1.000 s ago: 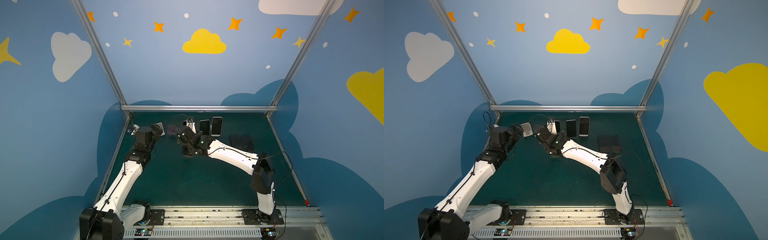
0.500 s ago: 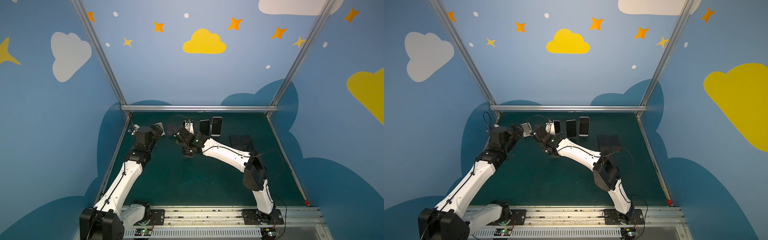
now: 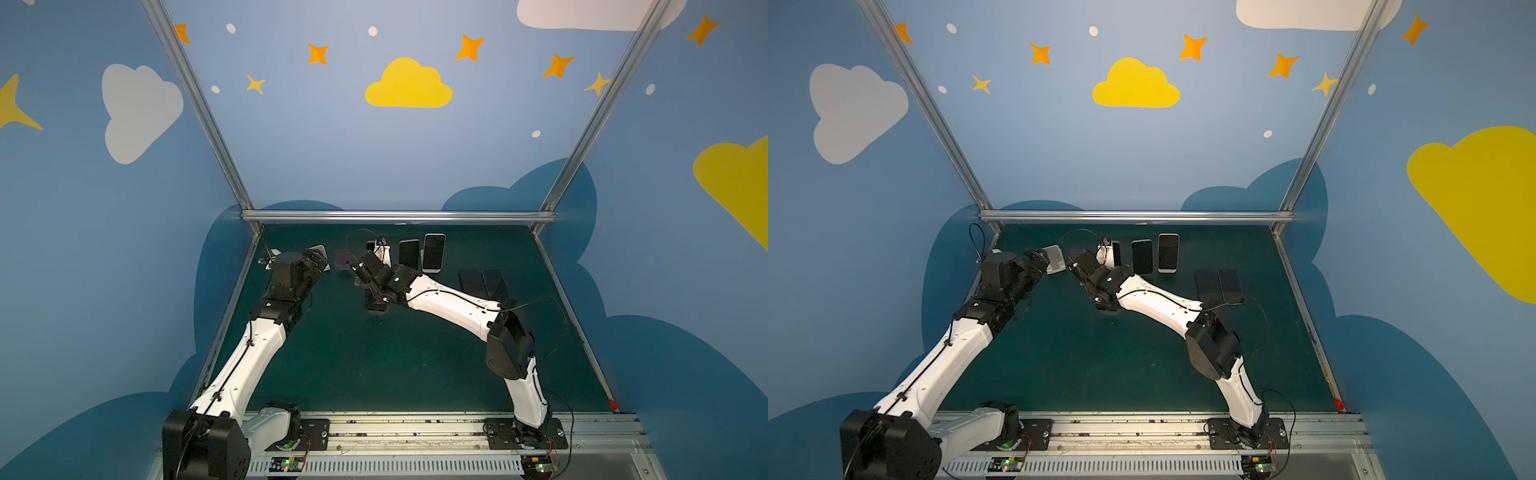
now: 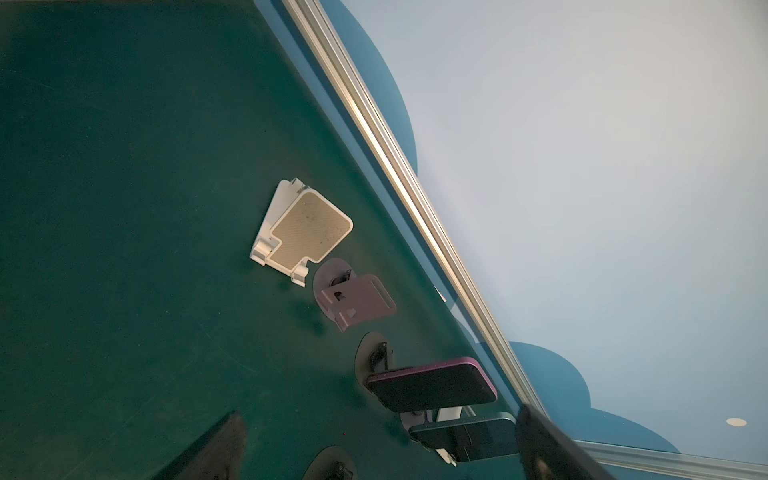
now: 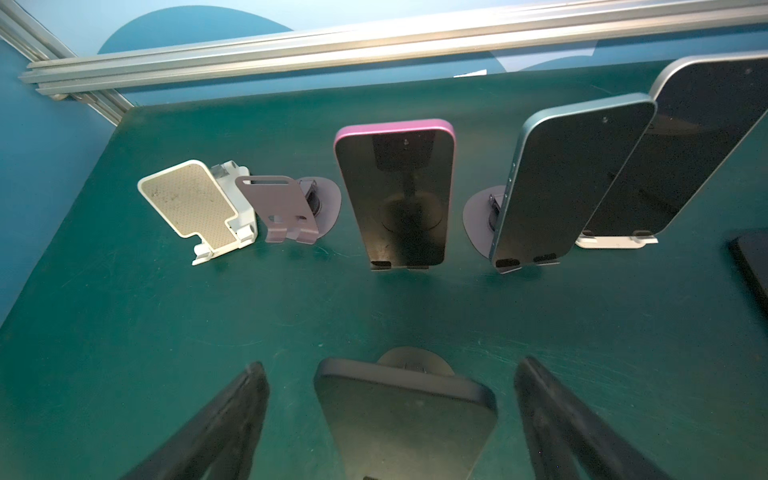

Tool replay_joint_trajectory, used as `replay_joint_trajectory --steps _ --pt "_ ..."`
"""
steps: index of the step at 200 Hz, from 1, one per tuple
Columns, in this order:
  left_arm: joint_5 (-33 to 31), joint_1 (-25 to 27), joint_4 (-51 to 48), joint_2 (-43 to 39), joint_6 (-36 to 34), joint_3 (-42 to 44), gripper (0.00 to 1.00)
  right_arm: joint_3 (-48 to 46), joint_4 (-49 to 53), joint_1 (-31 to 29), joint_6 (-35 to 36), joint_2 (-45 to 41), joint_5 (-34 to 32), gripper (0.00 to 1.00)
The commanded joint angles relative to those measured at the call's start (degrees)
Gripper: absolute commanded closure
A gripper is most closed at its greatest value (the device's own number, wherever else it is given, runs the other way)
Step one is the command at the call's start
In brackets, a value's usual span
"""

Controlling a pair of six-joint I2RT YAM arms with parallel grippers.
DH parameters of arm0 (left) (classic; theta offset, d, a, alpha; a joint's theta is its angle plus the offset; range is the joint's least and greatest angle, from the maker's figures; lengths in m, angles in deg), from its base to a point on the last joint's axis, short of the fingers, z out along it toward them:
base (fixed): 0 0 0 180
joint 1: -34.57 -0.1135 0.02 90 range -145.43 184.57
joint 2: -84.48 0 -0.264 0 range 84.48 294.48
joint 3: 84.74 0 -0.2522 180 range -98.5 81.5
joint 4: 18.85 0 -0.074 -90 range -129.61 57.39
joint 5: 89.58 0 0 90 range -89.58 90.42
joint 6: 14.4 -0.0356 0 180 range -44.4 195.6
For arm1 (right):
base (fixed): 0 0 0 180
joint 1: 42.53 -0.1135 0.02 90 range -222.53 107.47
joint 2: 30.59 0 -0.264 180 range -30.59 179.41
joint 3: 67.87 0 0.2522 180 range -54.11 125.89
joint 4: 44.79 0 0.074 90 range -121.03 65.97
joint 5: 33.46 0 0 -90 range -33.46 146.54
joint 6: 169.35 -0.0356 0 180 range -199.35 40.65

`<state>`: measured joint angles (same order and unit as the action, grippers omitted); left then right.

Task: Remove the phone from the phone stand
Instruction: 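Lower the right gripper and close it on the black phone's edge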

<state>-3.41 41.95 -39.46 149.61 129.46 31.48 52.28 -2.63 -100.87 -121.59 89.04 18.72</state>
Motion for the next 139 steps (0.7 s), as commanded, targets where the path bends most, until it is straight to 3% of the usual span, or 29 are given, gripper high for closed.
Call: replay_joint_trajectory --steps 1,68,139 --pt "1.06 -0.51 0.74 0.35 0.09 -1.26 0.0 -0.72 -0.18 0.42 -0.9 1.12 0.41 0.07" --pt "1.22 -0.59 0.71 0.71 0.01 -1.25 0.0 -2.77 -2.83 0.95 -0.74 1.73 3.41 0.07" --pt "2.34 -1.03 0.79 1.41 0.5 -1.42 0.0 -2.36 -2.44 0.95 -0.69 3.59 1.07 0.08"
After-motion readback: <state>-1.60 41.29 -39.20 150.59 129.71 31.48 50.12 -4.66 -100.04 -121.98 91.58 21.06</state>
